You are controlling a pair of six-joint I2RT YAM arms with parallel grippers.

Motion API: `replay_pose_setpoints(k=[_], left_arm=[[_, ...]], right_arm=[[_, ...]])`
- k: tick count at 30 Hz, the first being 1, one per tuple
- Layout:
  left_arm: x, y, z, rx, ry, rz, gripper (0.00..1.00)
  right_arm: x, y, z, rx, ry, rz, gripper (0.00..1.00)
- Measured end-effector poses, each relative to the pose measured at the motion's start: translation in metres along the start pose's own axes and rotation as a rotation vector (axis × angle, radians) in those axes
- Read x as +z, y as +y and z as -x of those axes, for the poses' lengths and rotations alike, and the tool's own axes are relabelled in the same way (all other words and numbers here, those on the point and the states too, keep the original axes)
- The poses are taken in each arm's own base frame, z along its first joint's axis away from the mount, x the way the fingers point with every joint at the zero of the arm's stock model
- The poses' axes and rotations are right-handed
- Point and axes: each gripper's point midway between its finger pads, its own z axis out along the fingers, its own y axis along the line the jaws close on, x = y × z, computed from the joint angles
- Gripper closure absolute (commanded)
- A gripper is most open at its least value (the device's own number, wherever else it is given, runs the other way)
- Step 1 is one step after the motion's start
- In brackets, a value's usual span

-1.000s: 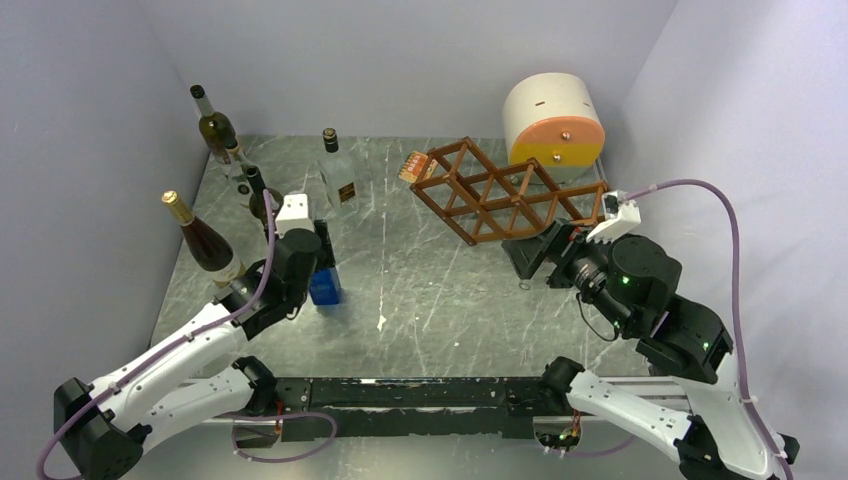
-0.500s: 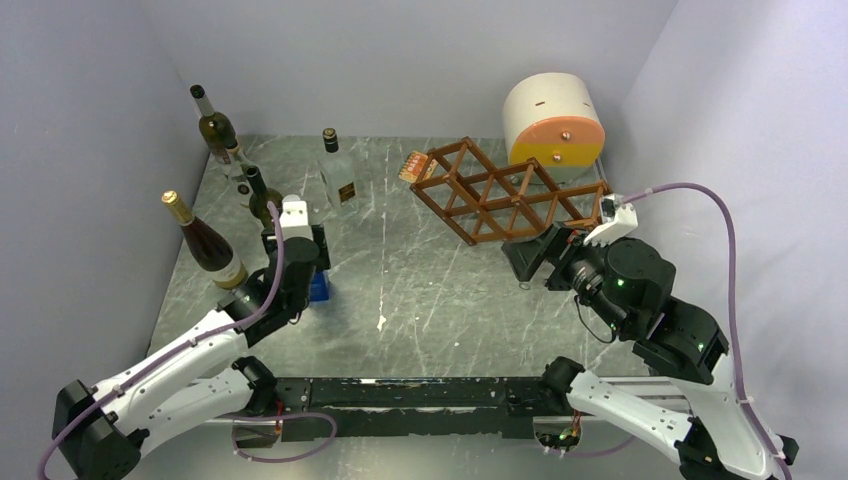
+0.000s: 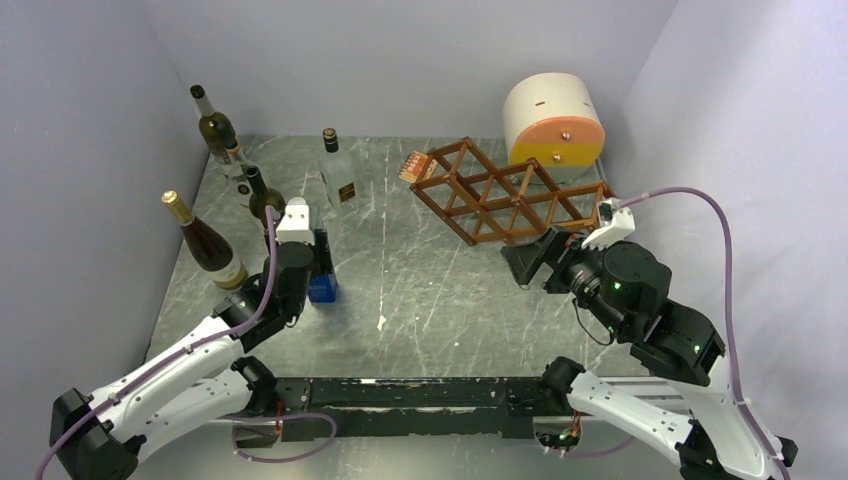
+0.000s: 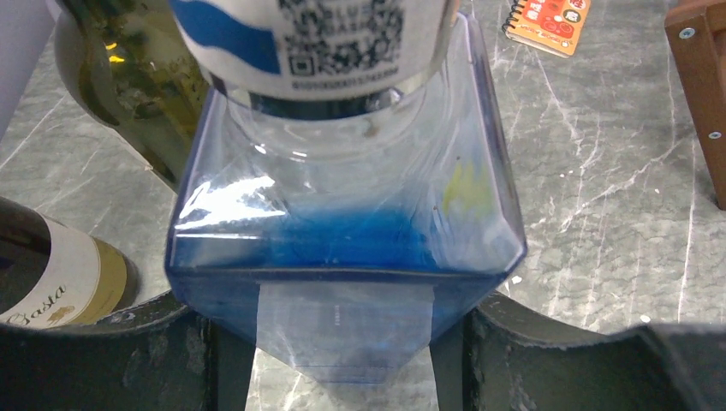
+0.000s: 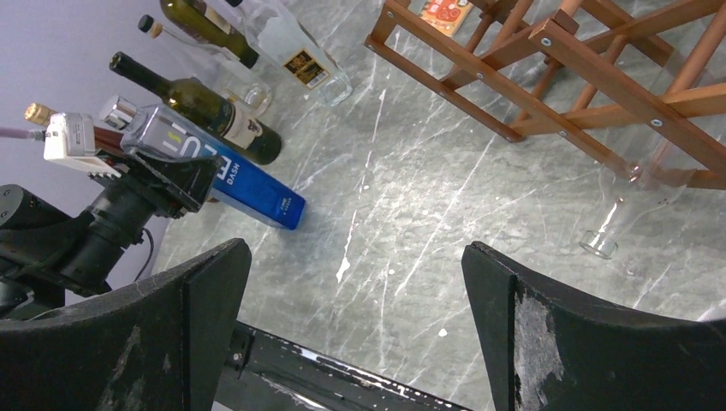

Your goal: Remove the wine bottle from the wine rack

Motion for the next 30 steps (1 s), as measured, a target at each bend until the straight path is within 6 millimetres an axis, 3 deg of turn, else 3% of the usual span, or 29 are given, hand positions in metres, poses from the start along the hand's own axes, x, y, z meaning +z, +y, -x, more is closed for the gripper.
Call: replay_pose_setpoints(k=[6, 23, 26, 28, 29, 30], left_arm=[[0.0000, -0.0037, -0.0001, 0.015, 0.003, -0.023, 0.84], [0.0024, -0.0008, 0.0001, -0.013, 0.011, 0.017, 0.36], [0.0022, -0.0007, 0.0001, -0.014, 0.011, 0.018, 0.33], [0.0017, -0.0002, 0.0001, -0.013, 0.012, 0.018, 0.21], [0.0015, 0.0000, -0.0001, -0.012, 0.012, 0.018, 0.05], [0.0015, -0.0001, 0.0003, -0.012, 0.011, 0.017, 0.00]], right_arm=[[-0.0025, -0.0006, 0.0009, 0.004, -0.007, 0.005, 0.00], [-0.0004, -0.0009, -0.0009, 0.005, -0.007, 0.005, 0.00], [0.0007, -0.0018, -0.0027, 0.003, -0.003, 0.002, 0.00], [0.0007, -0.0018, -0.0028, 0.003, -0.003, 0.002, 0.00], [0.0008, -0.0016, -0.0026, 0.003, -0.003, 0.002, 0.00], [0.0008, -0.0015, -0.0024, 0.004, -0.004, 0.003, 0.00]])
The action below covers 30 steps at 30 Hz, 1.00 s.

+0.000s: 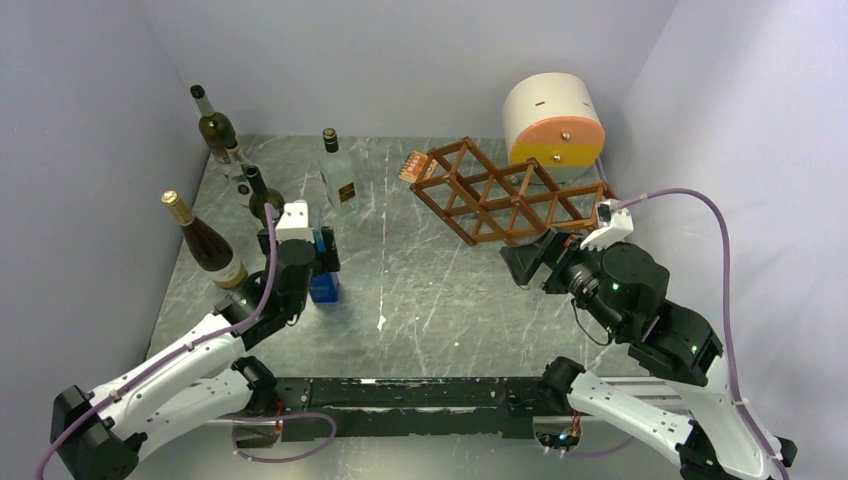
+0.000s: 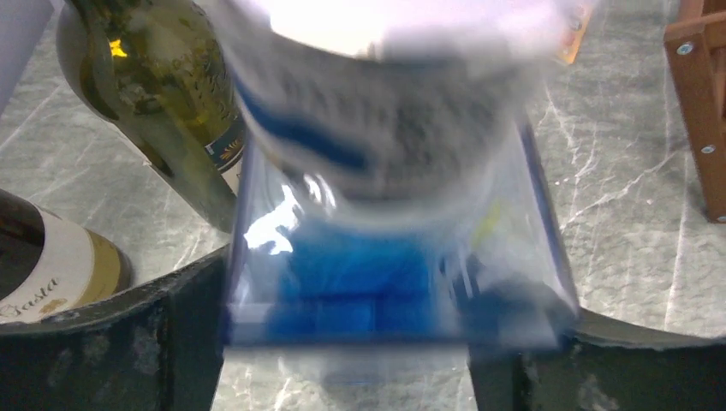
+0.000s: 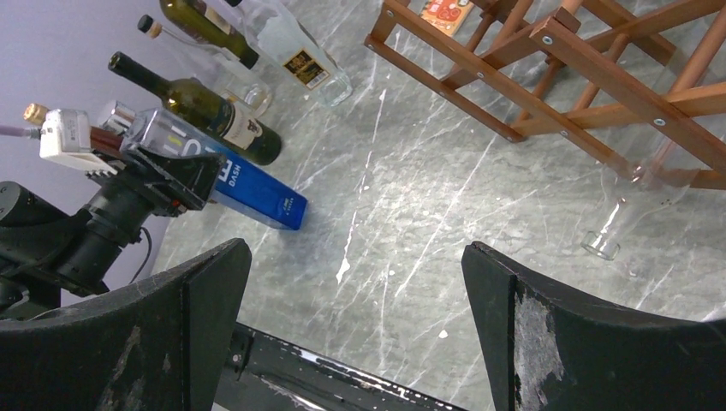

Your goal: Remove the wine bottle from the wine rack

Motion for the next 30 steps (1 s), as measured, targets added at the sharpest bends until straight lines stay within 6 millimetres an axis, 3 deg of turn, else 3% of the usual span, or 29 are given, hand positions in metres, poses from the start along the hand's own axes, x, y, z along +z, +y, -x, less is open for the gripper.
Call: replay_pose_setpoints(k=[18, 25, 30], left_arm=[[-0.021, -0.001, 0.028, -0.066, -0.048, -0.073, 0.01], [-0.044, -0.002, 0.058, -0.105, -0.062, -0.142, 0.01], [-0.070, 0.005, 0.093, -0.159, -0.105, -0.181, 0.01]], right_arm=[[0.009, -0.004, -0.009, -0.016, 0.024, -0.027, 0.00], [0.011, -0.010, -0.010, -0.034, 0.026, -0.062, 0.00], [0.016, -0.016, -0.016, -0.056, 0.039, -0.088, 0.00]])
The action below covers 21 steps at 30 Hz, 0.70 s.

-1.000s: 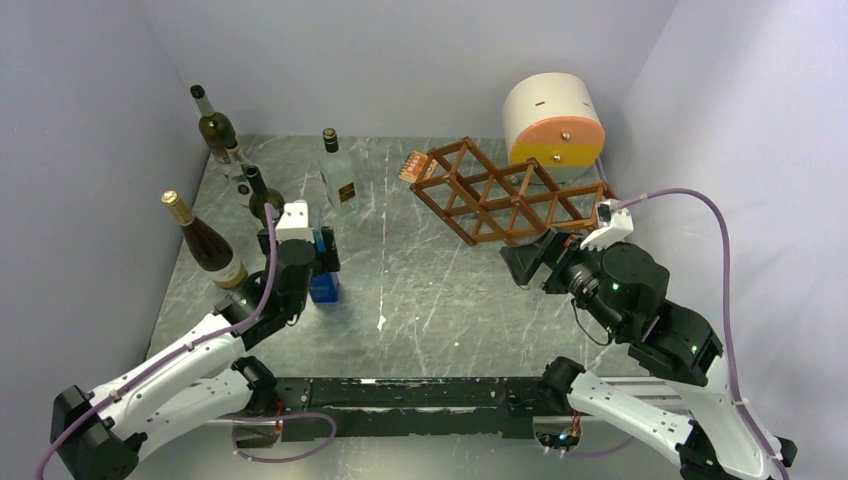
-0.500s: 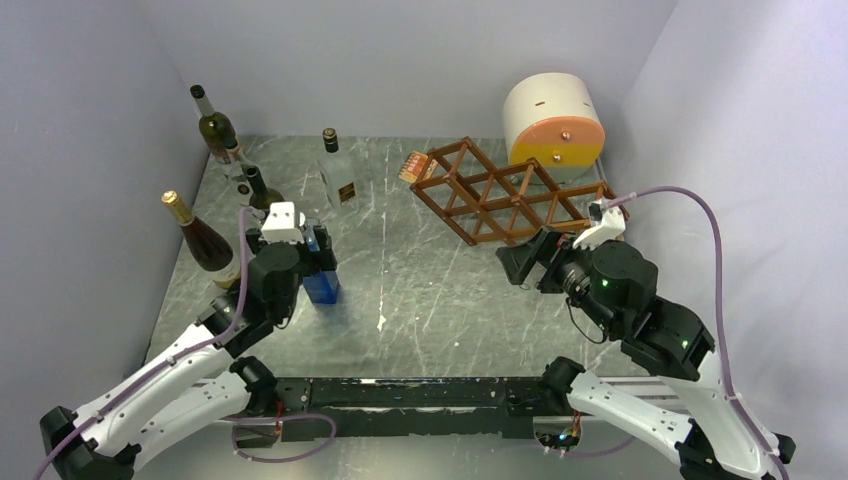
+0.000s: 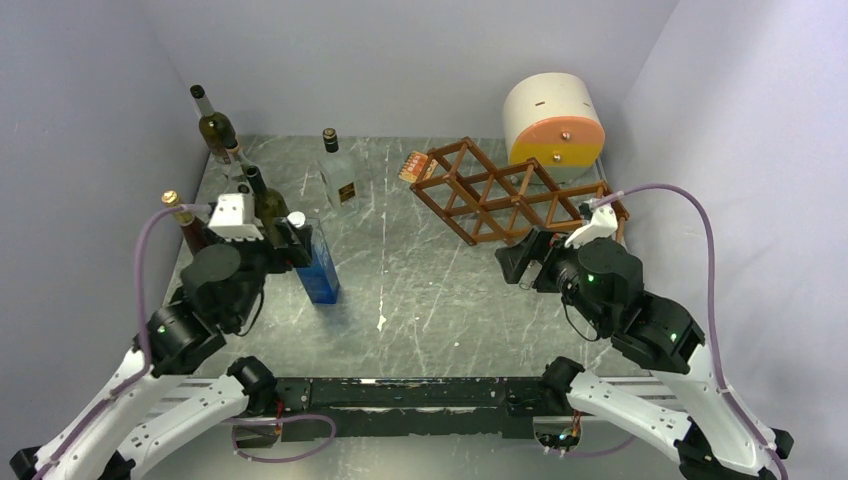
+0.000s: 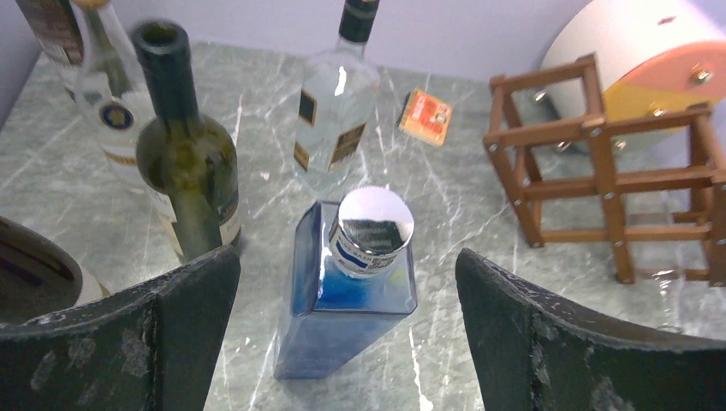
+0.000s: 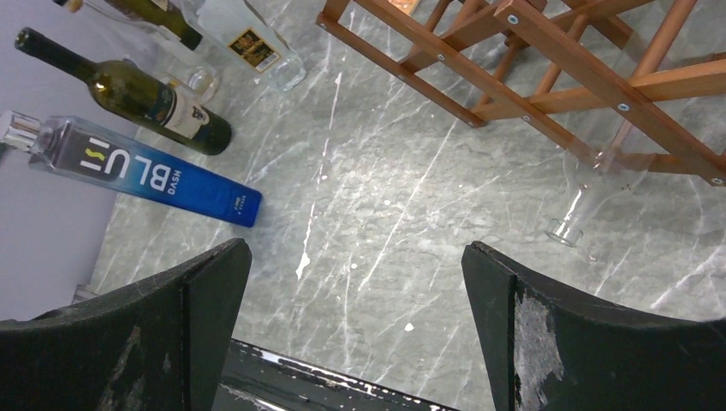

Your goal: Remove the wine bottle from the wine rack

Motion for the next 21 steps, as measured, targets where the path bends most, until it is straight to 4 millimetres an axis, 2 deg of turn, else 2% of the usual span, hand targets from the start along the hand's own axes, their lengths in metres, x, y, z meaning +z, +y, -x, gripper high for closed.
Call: replay_pose_setpoints(k=[4, 8, 11, 14, 17, 19, 21], left_arm=[[-0.018, 0.000, 0.035, -0.008, -0.051, -0.026, 0.01], [-0.036, -0.011, 0.082, 0.024, -0.123, -0.096, 0.02], [-0.045, -0.035, 0.124, 0.063, -0.191, -0.199, 0.05], [-0.044, -0.073, 0.159, 0.094, -0.264, -0.337, 0.05], [-0.029, -0.113, 0.162, 0.127, -0.292, -0.475, 0.06], [-0.015, -0.141, 0.150, 0.154, -0.285, -0.570, 0.08], [-0.002, -0.164, 0.136, 0.180, -0.267, -0.648, 0.09]], right_arm=[[0.005, 0.000, -0.003, -0.014, 0.015, -0.012, 0.00], [0.014, -0.004, -0.010, -0.034, 0.036, -0.044, 0.00], [0.026, -0.014, -0.026, -0.059, 0.066, -0.095, 0.00], [0.044, -0.028, -0.049, -0.091, 0.110, -0.171, 0.00], [0.059, -0.041, -0.070, -0.106, 0.153, -0.239, 0.00], [0.070, -0.051, -0.081, -0.098, 0.169, -0.290, 0.00], [0.080, -0.072, -0.087, -0.067, 0.171, -0.365, 0.00]])
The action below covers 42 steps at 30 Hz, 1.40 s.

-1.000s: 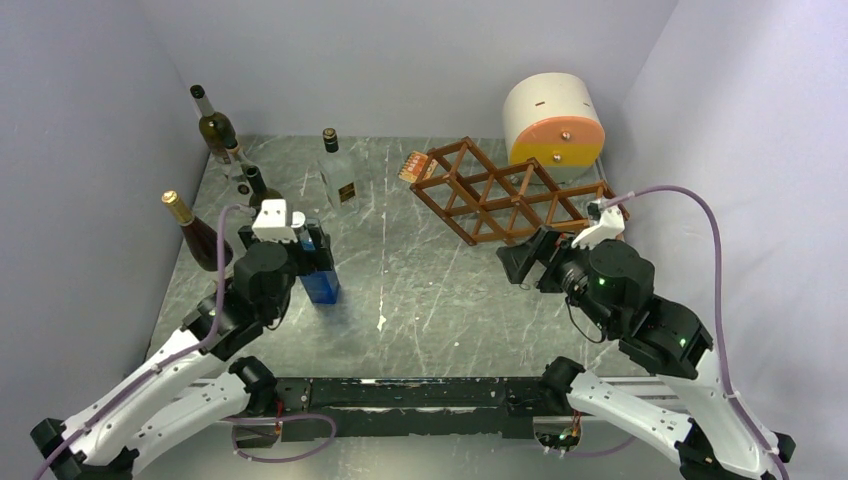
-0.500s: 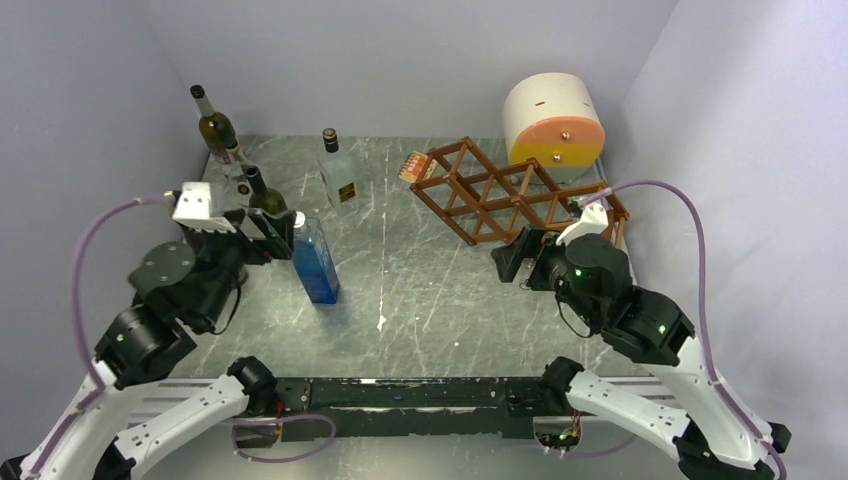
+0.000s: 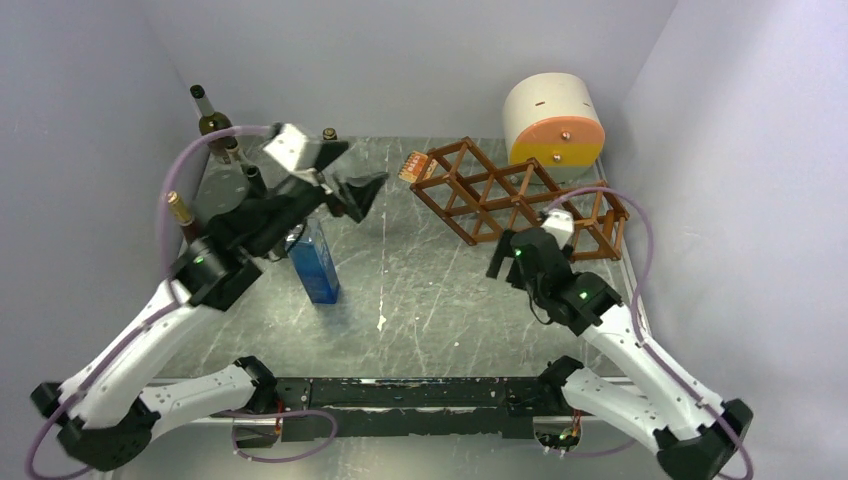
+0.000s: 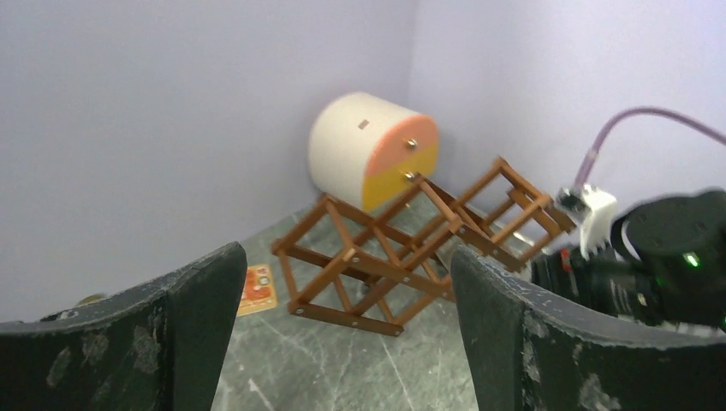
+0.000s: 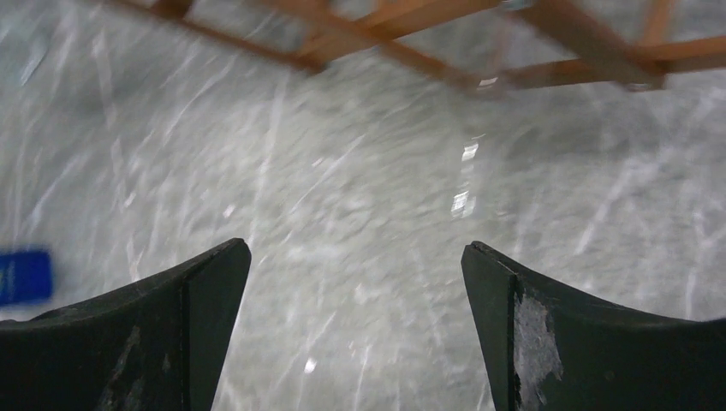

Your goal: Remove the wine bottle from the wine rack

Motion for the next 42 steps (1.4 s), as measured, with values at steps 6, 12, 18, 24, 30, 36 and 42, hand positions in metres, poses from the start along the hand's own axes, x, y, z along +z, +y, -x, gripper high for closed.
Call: replay_pose_setpoints(k=[6, 12, 18, 24, 30, 36, 42], left_arm=[[0.044, -0.026, -0.064, 0.009, 0.093, -0.162, 0.10], [0.041, -0.043, -0.108, -0.007, 0.131, -0.260, 0.13], [0.039, -0.055, -0.117, 0.000, 0.131, -0.306, 0.14], [0.039, -0.061, -0.125, 0.023, 0.145, -0.328, 0.14], [0.039, -0.061, -0.128, 0.063, 0.148, -0.329, 0.14], [0.036, -0.059, -0.125, 0.082, 0.144, -0.327, 0.14], [0.033, -0.059, -0.117, 0.091, 0.125, -0.327, 0.14]], right_arm=[[0.042, -0.078, 0.008, 0.304, -0.021, -0.172, 0.01], [0.066, -0.087, -0.007, 0.409, -0.006, -0.109, 0.09], [0.078, -0.080, -0.022, 0.437, -0.058, -0.019, 0.07], [0.089, -0.083, -0.033, 0.480, -0.126, 0.009, 0.09], [0.101, -0.080, -0.031, 0.492, -0.138, 0.032, 0.15], [0.108, -0.076, -0.040, 0.488, -0.123, 0.065, 0.25], [0.113, -0.074, -0.047, 0.484, -0.116, 0.080, 0.35]])
